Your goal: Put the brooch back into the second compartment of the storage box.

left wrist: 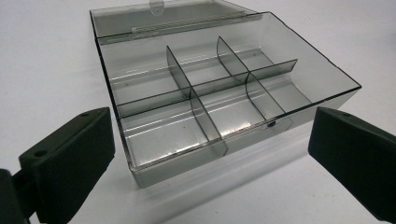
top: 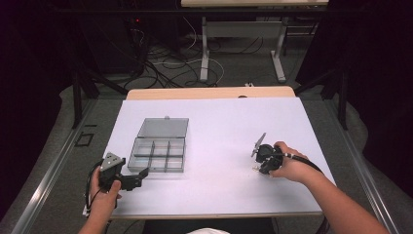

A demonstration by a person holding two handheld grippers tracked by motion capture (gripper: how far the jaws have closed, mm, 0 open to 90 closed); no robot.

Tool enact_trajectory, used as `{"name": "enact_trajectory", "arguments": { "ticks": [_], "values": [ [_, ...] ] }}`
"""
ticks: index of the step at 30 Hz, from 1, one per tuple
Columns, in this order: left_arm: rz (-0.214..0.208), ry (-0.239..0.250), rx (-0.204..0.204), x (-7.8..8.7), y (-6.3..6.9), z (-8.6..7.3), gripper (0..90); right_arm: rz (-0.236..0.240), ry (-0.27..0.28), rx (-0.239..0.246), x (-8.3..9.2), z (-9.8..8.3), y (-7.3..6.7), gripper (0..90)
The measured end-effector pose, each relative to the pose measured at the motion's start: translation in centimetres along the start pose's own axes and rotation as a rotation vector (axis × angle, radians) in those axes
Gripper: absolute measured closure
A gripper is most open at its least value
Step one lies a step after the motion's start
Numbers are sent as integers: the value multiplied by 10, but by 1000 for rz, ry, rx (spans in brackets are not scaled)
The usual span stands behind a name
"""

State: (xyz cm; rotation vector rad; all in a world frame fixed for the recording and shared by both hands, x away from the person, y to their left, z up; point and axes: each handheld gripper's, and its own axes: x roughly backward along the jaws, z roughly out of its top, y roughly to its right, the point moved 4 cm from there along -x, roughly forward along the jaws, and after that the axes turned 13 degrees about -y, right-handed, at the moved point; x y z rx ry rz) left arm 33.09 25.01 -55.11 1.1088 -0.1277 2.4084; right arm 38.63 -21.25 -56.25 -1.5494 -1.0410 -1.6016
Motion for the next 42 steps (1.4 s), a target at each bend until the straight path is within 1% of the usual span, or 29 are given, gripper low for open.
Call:
{"name": "enact_trajectory", "arguments": {
  "ticks": [3, 4, 5, 6, 7, 9, 10, 11, 12, 13, 15, 17, 18, 19, 20, 21, 25, 26, 27, 28, 29, 30, 33, 34, 35, 38, 42],
  "values": [
    [1, 0, 0, 0, 0, 0, 4, -2, -1, -2, 0, 0, 0, 797],
    [1, 0, 1, 0, 0, 0, 4, 12, -4, -1, 1, 0, 0, 798],
    [1, 0, 1, 0, 0, 0, 4, 20, 18, -17, 0, 0, -2, 797],
    [1, 0, 1, 0, 0, 0, 4, 11, 19, -21, 0, 0, -1, 798],
    [1, 0, 1, 0, 0, 0, 4, 20, 24, -7, 0, 0, -1, 797],
    [1, 0, 1, 0, 0, 0, 4, 14, 27, -13, 1, 0, -2, 798],
    [0, 0, 1, 0, 0, 0, 4, 6, 26, -6, 2, 0, -1, 797],
    [0, 0, 2, 0, 0, 0, 4, 12, 27, -9, 3, 0, -2, 798],
    [1, 0, 2, -1, 0, 0, 4, -11, 32, -3, 3, 1, -1, 798],
    [1, 0, 1, -1, 0, 0, 4, -15, 26, -8, 5, 1, -2, 798],
    [0, 0, 1, -1, 0, 0, 4, -20, 30, -7, 6, 1, -2, 798],
    [0, 0, 1, -1, 0, 0, 4, -12, 43, -18, 7, 1, -2, 798],
    [0, 0, 1, -1, 0, 0, 4, -6, 32, -11, 9, 1, -1, 798],
    [0, 0, 1, -1, 0, 0, 4, -20, 63, -14, 8, 2, 0, 798],
    [0, 0, 2, -1, 0, 0, 4, -12, 63, -25, 9, 3, -1, 798],
    [0, 0, 2, -1, 0, 0, 4, -6, 80, -20, 10, 4, -1, 798],
    [0, 0, 2, -1, 0, 0, 4, -9, 93, -34, 13, 6, -1, 798],
    [0, 0, 2, -1, 0, 0, 4, -23, 77, -28, 15, 6, 0, 797],
    [0, 0, 2, -1, 0, 0, 4, -27, 70, -31, 17, 7, 0, 798],
    [0, 0, 2, -1, 0, 0, 4, -29, 80, -32, 17, 8, 0, 798],
    [1, 0, 3, -1, 0, 0, 4, -13, 62, -28, 19, 8, 0, 798],
    [1, 0, 2, -1, 0, 0, 4, -18, 112, -38, 17, 10, 0, 798],
    [0, 0, 2, -1, 0, 0, 4, -23, 124, -41, 20, 13, 0, 798],
    [-1, 0, 2, -1, 0, 0, 4, -24, 150, -43, 19, 15, -1, 798],
    [0, 0, 2, -1, 0, 0, 4, -18, 136, -34, 21, 16, -1, 798],
    [0, 0, 2, -1, 0, 0, 4, -20, 153, -39, 24, 22, -4, 798],
    [0, 0, 2, -1, 0, 0, 4, -21, 179, -22, 28, 32, -7, 798]
  ]
}}
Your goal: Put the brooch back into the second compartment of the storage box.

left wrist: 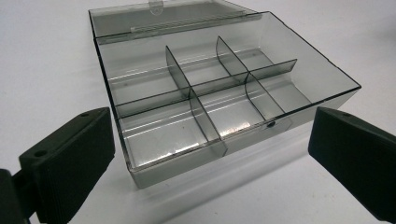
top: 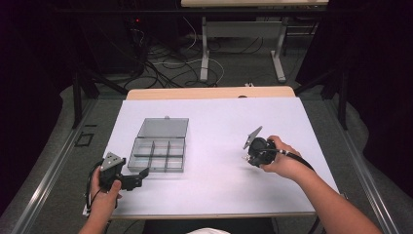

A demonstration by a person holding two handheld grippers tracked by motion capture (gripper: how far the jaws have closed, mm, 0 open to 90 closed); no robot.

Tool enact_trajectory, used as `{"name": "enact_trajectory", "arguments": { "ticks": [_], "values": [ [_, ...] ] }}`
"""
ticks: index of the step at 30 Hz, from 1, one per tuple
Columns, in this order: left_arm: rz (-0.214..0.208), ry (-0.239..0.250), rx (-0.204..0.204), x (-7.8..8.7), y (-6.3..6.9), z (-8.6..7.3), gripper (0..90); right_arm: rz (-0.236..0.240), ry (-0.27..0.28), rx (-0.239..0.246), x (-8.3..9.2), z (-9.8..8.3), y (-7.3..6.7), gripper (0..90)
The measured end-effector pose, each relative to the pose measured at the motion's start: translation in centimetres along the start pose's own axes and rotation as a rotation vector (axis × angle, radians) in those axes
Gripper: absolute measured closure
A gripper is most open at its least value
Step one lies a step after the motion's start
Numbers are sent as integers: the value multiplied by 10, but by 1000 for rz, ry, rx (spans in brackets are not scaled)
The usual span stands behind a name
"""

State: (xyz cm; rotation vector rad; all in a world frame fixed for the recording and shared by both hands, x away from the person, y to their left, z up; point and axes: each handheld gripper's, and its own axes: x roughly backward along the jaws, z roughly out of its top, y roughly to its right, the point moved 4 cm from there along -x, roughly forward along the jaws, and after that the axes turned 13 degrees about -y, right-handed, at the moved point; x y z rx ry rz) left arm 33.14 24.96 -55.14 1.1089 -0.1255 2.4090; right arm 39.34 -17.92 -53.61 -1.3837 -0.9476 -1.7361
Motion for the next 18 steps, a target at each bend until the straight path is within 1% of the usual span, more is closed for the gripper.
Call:
{"name": "enact_trajectory", "arguments": {
  "ticks": [3, 4, 5, 7, 14, 15, 16, 17, 18],
  "values": [
    [0, 0, -1, 0, 0, 0, 4, 4, 14, 8, 2, 8, -3, 798],
    [0, 0, -1, 0, 0, 0, 4, 4, 18, 2, 2, 11, -5, 798],
    [-1, 0, -1, 0, 0, 0, 4, 7, 25, 11, 3, 13, -5, 798],
    [-1, -1, -1, 0, -1, 0, 4, 12, 38, 0, 4, 19, -7, 798],
    [-2, 0, -2, 0, 0, 0, 4, 37, 72, 0, 4, 37, -12, 797],
    [-2, 0, -2, 0, 0, 0, 4, 49, 72, -18, 4, 39, -15, 798],
    [-3, 0, -2, 0, 0, 0, 4, 44, 80, 0, 4, 42, -14, 798],
    [-2, 0, -2, 0, 0, 0, 4, 53, 82, -6, 3, 45, -15, 798],
    [-2, 0, -3, 0, 0, 0, 4, 52, 85, -7, 3, 47, -15, 798]
  ]
}}
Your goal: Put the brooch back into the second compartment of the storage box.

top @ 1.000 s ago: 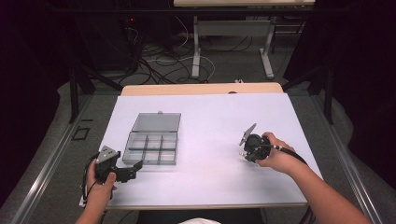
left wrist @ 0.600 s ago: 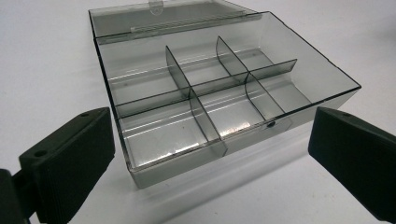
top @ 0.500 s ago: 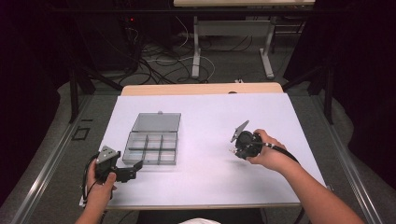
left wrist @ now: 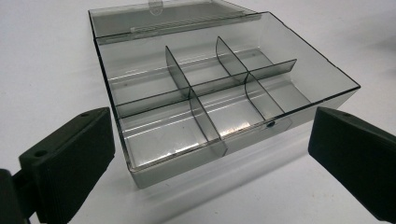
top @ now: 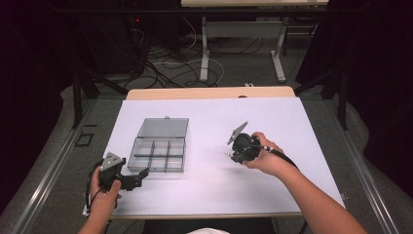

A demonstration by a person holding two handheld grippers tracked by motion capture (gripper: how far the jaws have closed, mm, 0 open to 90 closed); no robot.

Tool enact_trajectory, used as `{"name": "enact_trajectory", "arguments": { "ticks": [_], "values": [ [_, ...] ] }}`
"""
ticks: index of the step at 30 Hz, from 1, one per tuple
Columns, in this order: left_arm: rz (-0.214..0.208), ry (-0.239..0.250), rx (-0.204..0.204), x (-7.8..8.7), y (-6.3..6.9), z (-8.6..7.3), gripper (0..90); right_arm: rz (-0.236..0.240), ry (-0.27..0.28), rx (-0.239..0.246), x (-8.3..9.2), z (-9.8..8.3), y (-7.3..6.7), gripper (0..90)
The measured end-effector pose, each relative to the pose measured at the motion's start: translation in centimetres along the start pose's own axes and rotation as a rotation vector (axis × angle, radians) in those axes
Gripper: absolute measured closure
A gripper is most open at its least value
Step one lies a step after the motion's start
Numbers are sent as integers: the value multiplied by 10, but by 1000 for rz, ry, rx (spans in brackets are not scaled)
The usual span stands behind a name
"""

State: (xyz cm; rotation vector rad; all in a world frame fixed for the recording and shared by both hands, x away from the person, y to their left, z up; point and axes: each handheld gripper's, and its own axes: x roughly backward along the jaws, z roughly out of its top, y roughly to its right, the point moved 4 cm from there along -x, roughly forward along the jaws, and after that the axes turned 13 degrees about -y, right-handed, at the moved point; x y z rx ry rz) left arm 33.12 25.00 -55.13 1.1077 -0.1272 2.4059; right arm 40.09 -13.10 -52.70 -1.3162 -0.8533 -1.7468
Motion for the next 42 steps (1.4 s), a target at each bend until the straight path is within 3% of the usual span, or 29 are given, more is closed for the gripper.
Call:
{"name": "enact_trajectory", "arguments": {
  "ticks": [14, 42],
  "values": [
    [-2, 0, -1, 0, 0, 0, 4, 49, 59, -37, -3, 30, -3, 798],
    [-4, 5, 0, 0, -1, 0, 4, 199, 147, -145, -11, 82, -17, 797]
  ]
}}
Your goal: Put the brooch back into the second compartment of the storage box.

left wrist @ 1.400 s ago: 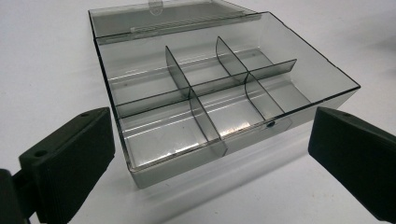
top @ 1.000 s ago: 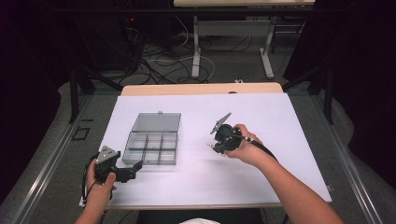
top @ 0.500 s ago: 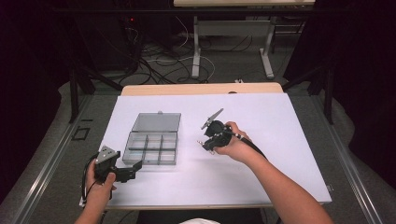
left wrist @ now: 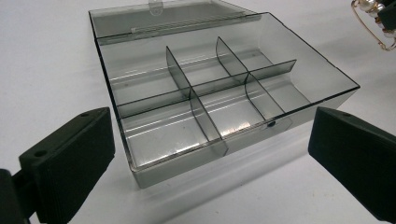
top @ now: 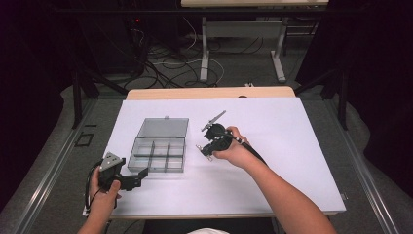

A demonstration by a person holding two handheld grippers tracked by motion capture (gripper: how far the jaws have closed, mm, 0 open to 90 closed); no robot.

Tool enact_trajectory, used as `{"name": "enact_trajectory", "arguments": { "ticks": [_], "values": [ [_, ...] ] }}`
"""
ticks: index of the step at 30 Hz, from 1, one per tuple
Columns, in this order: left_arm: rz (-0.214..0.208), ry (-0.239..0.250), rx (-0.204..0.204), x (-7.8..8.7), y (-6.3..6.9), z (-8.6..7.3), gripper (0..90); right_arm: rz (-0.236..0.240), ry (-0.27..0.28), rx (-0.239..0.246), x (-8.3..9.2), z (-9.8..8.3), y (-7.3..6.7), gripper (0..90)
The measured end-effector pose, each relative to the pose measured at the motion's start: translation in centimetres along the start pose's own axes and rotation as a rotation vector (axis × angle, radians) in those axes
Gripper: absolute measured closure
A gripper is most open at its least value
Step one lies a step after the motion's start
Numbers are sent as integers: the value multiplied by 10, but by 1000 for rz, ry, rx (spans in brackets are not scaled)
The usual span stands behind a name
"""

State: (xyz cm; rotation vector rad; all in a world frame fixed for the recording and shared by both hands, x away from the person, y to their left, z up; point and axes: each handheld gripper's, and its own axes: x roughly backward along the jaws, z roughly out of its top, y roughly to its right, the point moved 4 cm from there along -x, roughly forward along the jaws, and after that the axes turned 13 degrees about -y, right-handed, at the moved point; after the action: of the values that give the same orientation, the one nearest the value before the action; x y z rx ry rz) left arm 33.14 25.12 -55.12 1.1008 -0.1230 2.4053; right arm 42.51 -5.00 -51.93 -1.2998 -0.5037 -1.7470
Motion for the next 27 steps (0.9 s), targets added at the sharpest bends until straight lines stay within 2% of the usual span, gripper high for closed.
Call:
{"name": "enact_trajectory", "arguments": {
  "ticks": [4, 10, 12, 13, 16, 21, 27],
  "values": [
    [-2, -1, 0, 0, 0, 0, 4, 22, 22, -34, -1, 6, -3, 797],
    [-3, -1, -1, 0, 0, 0, 4, 36, 34, -36, -2, 17, -7, 798],
    [-3, -1, 0, 0, 0, 0, 4, 44, 66, -48, -5, 21, -9, 797],
    [-3, 0, 1, 0, 0, 0, 4, 49, 38, -50, -3, 22, -10, 797],
    [-4, -3, 1, 0, 0, 0, 4, 61, 44, -61, -3, 27, -12, 797],
    [-4, -1, 1, 0, 0, 0, 4, 77, 63, -66, -3, 35, -15, 797],
    [-6, -5, -1, 0, -1, 0, 4, 81, 80, -47, -4, 44, -19, 797]
  ]
}}
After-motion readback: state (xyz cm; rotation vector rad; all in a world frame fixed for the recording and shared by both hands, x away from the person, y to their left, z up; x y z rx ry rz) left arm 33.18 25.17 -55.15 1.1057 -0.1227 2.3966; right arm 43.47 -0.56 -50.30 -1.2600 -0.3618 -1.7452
